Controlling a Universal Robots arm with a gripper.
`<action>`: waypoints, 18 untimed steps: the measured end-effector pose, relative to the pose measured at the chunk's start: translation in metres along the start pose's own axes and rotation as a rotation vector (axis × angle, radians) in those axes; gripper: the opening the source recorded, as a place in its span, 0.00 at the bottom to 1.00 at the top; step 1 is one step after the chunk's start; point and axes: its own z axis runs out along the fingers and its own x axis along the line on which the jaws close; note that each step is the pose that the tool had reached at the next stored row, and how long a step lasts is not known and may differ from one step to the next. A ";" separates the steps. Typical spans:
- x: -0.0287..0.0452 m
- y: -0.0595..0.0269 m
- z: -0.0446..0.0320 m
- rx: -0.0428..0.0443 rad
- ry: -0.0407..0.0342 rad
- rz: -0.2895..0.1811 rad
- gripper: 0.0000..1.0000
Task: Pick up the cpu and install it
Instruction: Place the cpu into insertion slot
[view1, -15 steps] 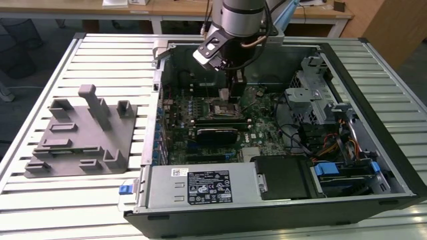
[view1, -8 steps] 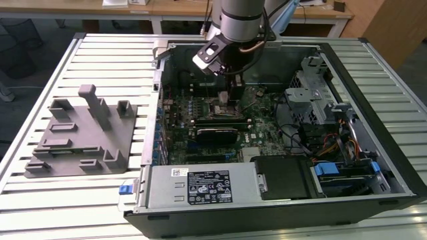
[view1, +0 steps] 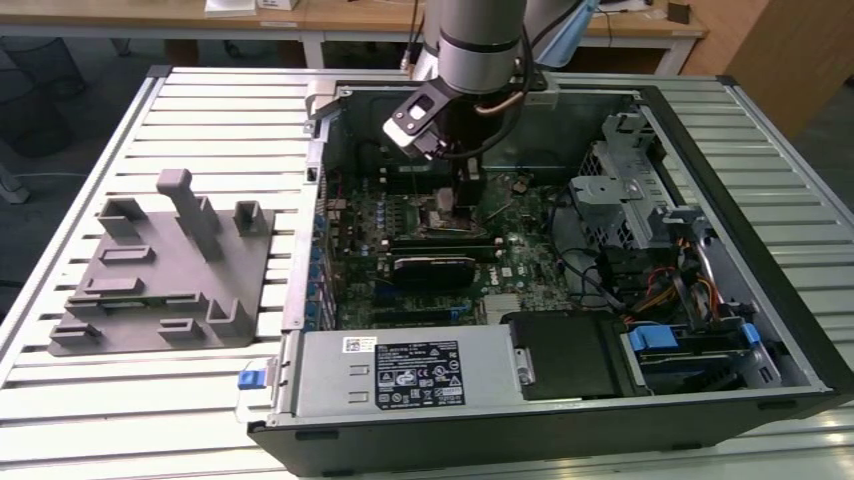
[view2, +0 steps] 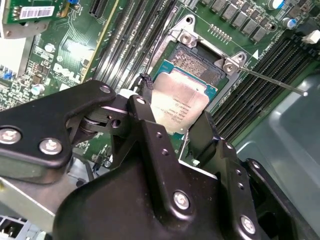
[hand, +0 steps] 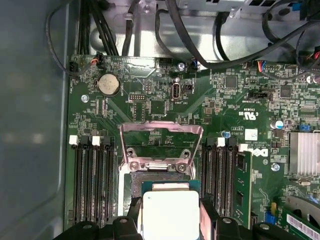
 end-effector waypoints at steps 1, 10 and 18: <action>0.0001 -0.0001 0.0010 0.0000 0.0001 0.001 0.54; 0.0041 -0.0021 0.0106 0.0007 0.0000 0.025 0.54; 0.0047 -0.0036 0.0200 0.0008 -0.0002 0.025 0.54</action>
